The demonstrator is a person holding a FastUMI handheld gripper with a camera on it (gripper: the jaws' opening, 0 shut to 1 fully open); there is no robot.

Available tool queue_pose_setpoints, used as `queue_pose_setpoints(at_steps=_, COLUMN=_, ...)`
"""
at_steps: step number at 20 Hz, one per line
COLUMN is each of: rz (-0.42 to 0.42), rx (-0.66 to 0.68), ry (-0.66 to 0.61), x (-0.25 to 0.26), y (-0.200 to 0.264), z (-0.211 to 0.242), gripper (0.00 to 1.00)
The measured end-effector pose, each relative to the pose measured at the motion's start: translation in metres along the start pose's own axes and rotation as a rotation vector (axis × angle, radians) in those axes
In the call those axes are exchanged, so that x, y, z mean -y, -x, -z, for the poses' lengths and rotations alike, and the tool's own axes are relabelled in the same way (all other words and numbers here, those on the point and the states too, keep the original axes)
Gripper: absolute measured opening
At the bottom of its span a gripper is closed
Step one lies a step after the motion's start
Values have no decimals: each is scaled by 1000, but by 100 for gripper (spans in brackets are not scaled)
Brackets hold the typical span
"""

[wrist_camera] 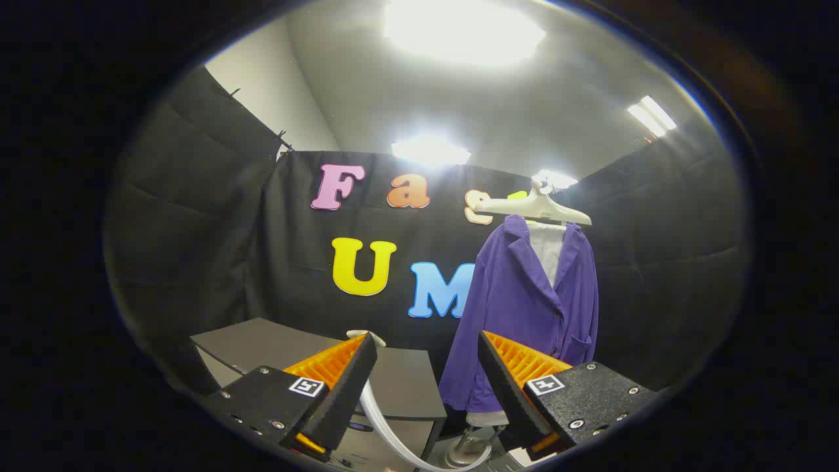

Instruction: Iron the clothes twice with a garment steamer, once on the left side and once on the right side.

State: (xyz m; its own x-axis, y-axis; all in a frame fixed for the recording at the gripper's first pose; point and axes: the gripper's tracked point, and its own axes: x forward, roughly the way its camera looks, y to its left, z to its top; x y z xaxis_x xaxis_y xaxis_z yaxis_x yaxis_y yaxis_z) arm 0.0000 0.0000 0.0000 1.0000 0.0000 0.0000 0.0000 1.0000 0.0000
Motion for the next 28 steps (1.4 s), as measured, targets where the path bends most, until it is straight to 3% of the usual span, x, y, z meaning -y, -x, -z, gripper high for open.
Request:
queue_pose_setpoints(at_steps=16, rz=3, rx=-65, ry=24, x=-43, y=9, z=32, gripper=96)
queue_pose_setpoints(at_steps=28, rz=16, rx=-57, ry=32, x=-39, y=7, z=34, gripper=95)
